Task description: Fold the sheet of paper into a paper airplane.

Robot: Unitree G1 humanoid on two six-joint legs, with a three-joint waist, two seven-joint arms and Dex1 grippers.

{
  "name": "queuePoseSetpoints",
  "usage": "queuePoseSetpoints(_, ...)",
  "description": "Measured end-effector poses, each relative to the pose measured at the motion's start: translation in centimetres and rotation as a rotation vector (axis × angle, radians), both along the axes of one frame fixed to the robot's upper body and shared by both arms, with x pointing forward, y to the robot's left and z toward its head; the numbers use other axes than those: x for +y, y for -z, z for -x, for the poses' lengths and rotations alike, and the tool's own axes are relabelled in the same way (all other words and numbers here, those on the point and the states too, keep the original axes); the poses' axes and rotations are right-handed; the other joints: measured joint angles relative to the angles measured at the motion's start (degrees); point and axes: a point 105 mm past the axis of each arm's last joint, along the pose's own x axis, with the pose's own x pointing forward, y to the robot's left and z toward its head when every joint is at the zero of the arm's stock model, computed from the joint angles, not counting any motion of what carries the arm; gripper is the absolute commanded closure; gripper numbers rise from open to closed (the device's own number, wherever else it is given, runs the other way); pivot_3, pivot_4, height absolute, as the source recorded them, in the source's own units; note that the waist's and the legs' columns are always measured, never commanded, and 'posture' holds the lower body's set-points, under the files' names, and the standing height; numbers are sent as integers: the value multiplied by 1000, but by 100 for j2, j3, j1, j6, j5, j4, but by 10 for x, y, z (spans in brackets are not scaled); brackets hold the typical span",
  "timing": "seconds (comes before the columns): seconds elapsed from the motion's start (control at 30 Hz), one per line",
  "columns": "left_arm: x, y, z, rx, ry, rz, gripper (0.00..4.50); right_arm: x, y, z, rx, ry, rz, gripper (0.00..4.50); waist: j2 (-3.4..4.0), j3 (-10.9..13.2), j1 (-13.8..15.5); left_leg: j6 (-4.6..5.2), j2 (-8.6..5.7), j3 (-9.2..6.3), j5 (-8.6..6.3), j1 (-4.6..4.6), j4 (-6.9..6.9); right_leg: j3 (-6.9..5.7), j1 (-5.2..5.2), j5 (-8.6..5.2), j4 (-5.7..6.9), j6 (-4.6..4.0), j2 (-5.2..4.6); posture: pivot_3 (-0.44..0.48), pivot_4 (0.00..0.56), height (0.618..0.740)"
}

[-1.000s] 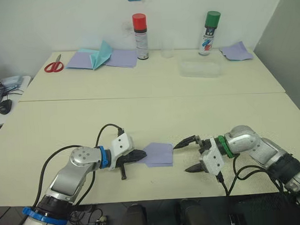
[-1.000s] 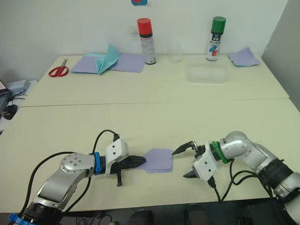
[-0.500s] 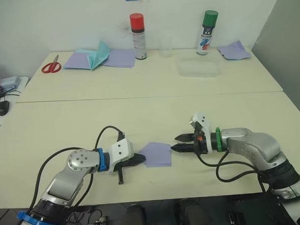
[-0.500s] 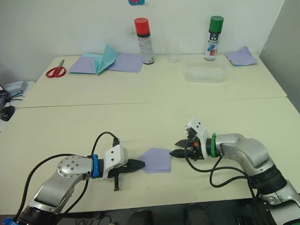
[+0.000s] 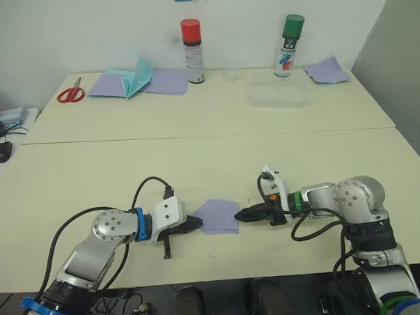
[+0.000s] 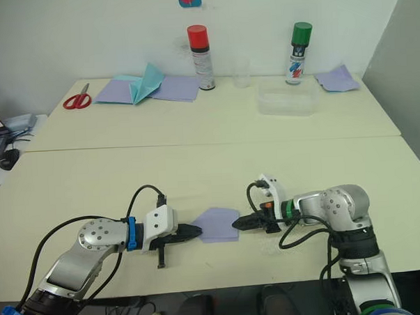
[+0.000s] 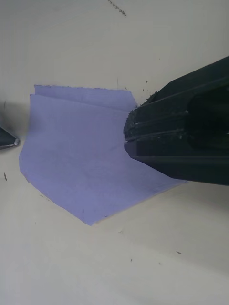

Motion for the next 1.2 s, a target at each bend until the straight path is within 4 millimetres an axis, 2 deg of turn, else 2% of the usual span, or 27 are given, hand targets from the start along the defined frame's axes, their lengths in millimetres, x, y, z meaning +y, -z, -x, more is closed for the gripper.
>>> queuePoseSetpoints(0.47,0,1,0,-5,-8,0,4500,17,-2,-15,70,55,-84,1701,6,-5,-14,0,1,3,0,1,0,0,-1,1,0,2,4,0,150,740)
queuePoseSetpoints(0.67,0,1,0,-7,-4,-2,4500,27,-4,-15,100,14,-150,1701,6,-5,-29,0,1,3,0,1,-1,-1,-1,1,-1,2,4,0,150,740)
queuePoseSetpoints(0.87,0,0,-2,-8,-3,-4,4500,47,-8,-21,86,-40,-194,1701,6,-5,-43,0,1,2,0,1,-1,-3,-1,2,-1,3,5,0,150,740)
queuePoseSetpoints(1.07,-1,0,-4,-6,8,-8,4500,62,-5,-22,74,-66,-214,1701,6,-5,-33,0,-3,5,0,0,-1,-4,-1,3,-1,5,6,0,150,740)
queuePoseSetpoints(1.2,-1,0,-4,-10,11,-7,4500,65,-3,-22,54,-79,-205,1701,6,-5,-33,0,-1,5,0,0,-1,-4,-2,3,-1,6,6,0,150,740)
